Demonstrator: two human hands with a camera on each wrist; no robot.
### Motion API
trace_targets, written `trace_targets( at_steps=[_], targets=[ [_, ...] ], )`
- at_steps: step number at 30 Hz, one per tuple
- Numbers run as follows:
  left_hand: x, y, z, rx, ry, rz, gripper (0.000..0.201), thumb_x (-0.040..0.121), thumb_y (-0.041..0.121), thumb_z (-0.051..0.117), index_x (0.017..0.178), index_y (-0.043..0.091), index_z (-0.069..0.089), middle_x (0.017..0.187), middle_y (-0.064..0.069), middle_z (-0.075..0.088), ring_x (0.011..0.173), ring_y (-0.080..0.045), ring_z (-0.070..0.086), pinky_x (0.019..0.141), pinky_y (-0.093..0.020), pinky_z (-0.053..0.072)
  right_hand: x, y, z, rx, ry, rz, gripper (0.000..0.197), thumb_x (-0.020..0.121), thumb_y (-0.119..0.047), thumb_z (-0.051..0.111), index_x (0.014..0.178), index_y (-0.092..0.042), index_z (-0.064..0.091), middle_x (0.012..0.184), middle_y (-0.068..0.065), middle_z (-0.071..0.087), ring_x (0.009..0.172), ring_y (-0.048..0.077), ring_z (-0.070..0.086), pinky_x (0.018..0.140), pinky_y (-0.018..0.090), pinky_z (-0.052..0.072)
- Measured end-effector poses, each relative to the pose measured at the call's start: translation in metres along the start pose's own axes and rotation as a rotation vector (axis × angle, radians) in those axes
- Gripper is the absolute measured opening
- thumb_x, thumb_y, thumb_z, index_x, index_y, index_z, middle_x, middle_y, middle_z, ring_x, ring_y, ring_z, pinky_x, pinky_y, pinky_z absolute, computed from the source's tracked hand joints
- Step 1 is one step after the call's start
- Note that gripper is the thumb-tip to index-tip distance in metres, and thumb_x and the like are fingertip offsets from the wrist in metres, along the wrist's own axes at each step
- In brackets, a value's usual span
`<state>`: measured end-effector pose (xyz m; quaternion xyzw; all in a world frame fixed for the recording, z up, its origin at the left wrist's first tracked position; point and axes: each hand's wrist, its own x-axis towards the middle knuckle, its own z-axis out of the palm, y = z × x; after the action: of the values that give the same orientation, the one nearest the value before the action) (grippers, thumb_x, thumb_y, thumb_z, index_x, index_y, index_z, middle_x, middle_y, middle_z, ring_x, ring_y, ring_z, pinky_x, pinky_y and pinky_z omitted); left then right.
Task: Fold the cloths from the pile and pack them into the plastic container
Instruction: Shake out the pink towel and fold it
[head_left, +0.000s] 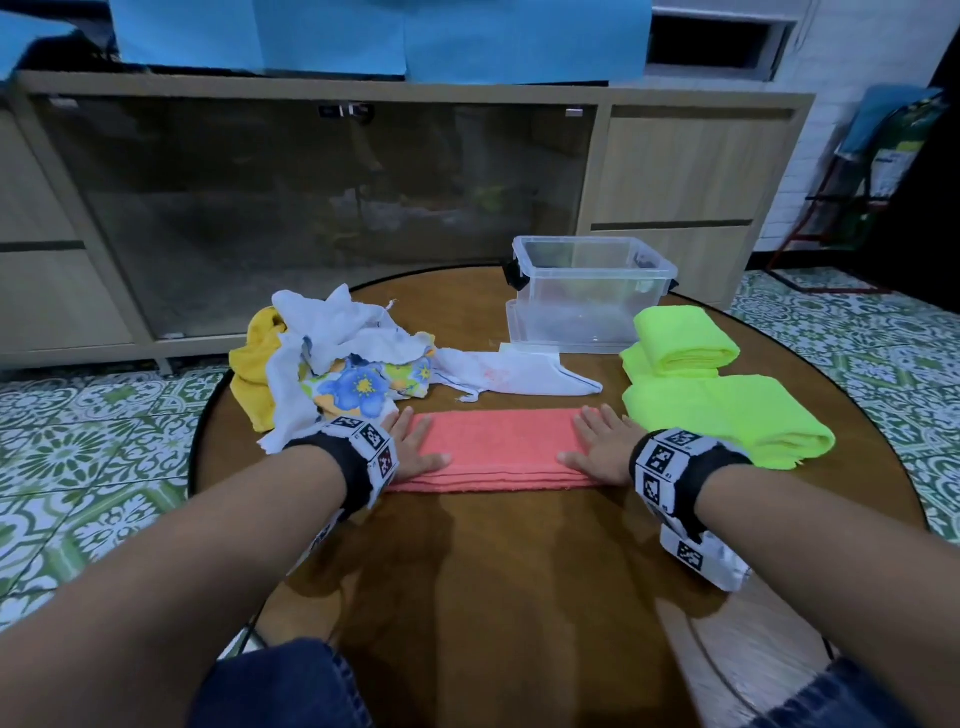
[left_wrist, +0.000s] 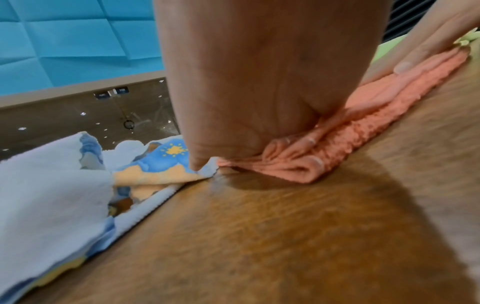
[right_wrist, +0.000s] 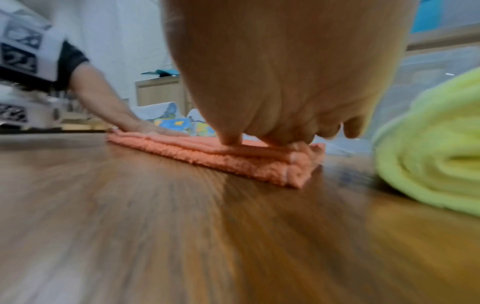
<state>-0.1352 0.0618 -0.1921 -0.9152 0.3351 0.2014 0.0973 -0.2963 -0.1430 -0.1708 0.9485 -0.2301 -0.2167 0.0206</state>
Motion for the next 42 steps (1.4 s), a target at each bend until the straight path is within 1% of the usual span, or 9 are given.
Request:
trace_targets(
  at_steps=[3, 10, 23, 28, 30, 32, 35, 39, 42],
  targets=[
    [0.003, 0.0, 0.0, 0.016, 0.009, -0.005, 0.078, 0.091, 0.065, 0.023, 0.15, 0.024, -0.009, 0.157, -0.007, -0.015, 0.146, -0.025, -0.01, 0.116, -0.049, 0.002, -0.005, -0.024, -0.013, -0.049, 0.12, -0.121, 0.073, 0.097, -0.056, 0.015, 0.15, -0.01, -0.005, 0.157, 0.008, -0.014, 0.146, 0.024, -0.01, 0.118, 0.039, 0.0],
    [-0.006, 0.004, 0.002, 0.054, 0.036, -0.022, 0.076, 0.093, 0.063, 0.02, 0.15, 0.023, -0.01, 0.157, -0.006, -0.016, 0.146, -0.024, -0.01, 0.116, -0.046, 0.0, 0.004, -0.096, -0.002, 0.042, -0.042, -0.239, 0.071, 0.097, -0.057, 0.016, 0.15, -0.017, -0.012, 0.156, 0.006, -0.019, 0.145, 0.025, -0.013, 0.118, 0.041, -0.001],
    [-0.008, 0.001, -0.002, 0.019, 0.025, 0.014, 0.075, 0.093, 0.063, 0.019, 0.15, 0.025, -0.011, 0.157, -0.005, -0.018, 0.145, -0.024, -0.012, 0.116, -0.049, -0.001, -0.002, 0.002, 0.003, 0.047, -0.084, 0.036, 0.071, 0.098, -0.053, 0.018, 0.15, -0.012, -0.008, 0.157, 0.007, -0.015, 0.146, 0.03, -0.005, 0.119, 0.044, 0.009],
    [-0.015, -0.002, -0.027, -0.009, 0.132, -0.041, 0.06, 0.1, 0.043, 0.03, 0.15, 0.015, 0.013, 0.153, -0.015, 0.022, 0.137, -0.032, 0.031, 0.107, -0.042, 0.033, 0.0, -0.004, -0.018, -0.09, 0.132, -0.04, 0.057, 0.1, -0.039, 0.027, 0.149, -0.011, 0.016, 0.158, 0.007, 0.007, 0.145, 0.026, 0.009, 0.116, 0.041, 0.017],
    [-0.015, -0.006, -0.038, -0.02, 0.181, -0.123, 0.045, 0.098, 0.03, 0.039, 0.138, 0.008, 0.035, 0.131, -0.013, 0.05, 0.115, -0.026, 0.055, 0.083, -0.032, 0.046, -0.002, -0.007, -0.027, -0.059, 0.158, -0.12, 0.056, 0.1, -0.035, 0.033, 0.149, -0.014, 0.017, 0.158, 0.006, 0.01, 0.144, 0.026, 0.015, 0.115, 0.039, 0.022],
    [-0.01, -0.01, -0.042, -0.055, 0.155, -0.162, 0.022, 0.097, 0.024, 0.041, 0.099, 0.007, 0.055, 0.096, -0.005, 0.06, 0.086, -0.015, 0.06, 0.063, -0.022, 0.04, -0.006, -0.019, -0.034, -0.022, 0.135, -0.199, 0.057, 0.099, -0.033, 0.037, 0.149, -0.015, 0.017, 0.157, 0.004, 0.013, 0.143, 0.025, 0.019, 0.114, 0.038, 0.024],
    [-0.012, -0.009, -0.042, -0.152, 0.136, -0.218, 0.035, 0.093, 0.025, 0.05, 0.062, 0.012, 0.04, 0.064, -0.002, 0.044, 0.06, -0.014, 0.048, 0.052, -0.021, 0.031, -0.009, -0.046, -0.042, 0.016, 0.145, -0.297, 0.057, 0.098, -0.034, 0.041, 0.148, -0.014, 0.021, 0.155, 0.004, 0.02, 0.14, 0.024, 0.026, 0.113, 0.04, 0.028],
    [-0.02, 0.003, -0.042, -0.255, 0.069, -0.224, 0.037, 0.097, 0.028, 0.047, 0.123, 0.003, 0.052, 0.123, -0.014, 0.057, 0.12, -0.025, 0.053, 0.094, -0.031, 0.044, -0.002, -0.087, -0.041, 0.071, 0.09, -0.369, 0.058, 0.098, -0.036, 0.042, 0.147, -0.01, 0.024, 0.155, 0.008, 0.02, 0.142, 0.029, 0.021, 0.114, 0.043, 0.026],
    [-0.013, 0.009, -0.035, -0.436, 0.206, -0.162, 0.039, 0.095, 0.024, 0.048, 0.127, 0.0, 0.049, 0.126, -0.016, 0.056, 0.116, -0.029, 0.054, 0.088, -0.031, 0.043, 0.005, -0.105, -0.027, 0.063, 0.013, -0.311, 0.064, 0.099, -0.039, 0.034, 0.151, -0.011, 0.009, 0.158, 0.012, 0.004, 0.145, 0.032, 0.007, 0.118, 0.043, 0.014]
  ],
)
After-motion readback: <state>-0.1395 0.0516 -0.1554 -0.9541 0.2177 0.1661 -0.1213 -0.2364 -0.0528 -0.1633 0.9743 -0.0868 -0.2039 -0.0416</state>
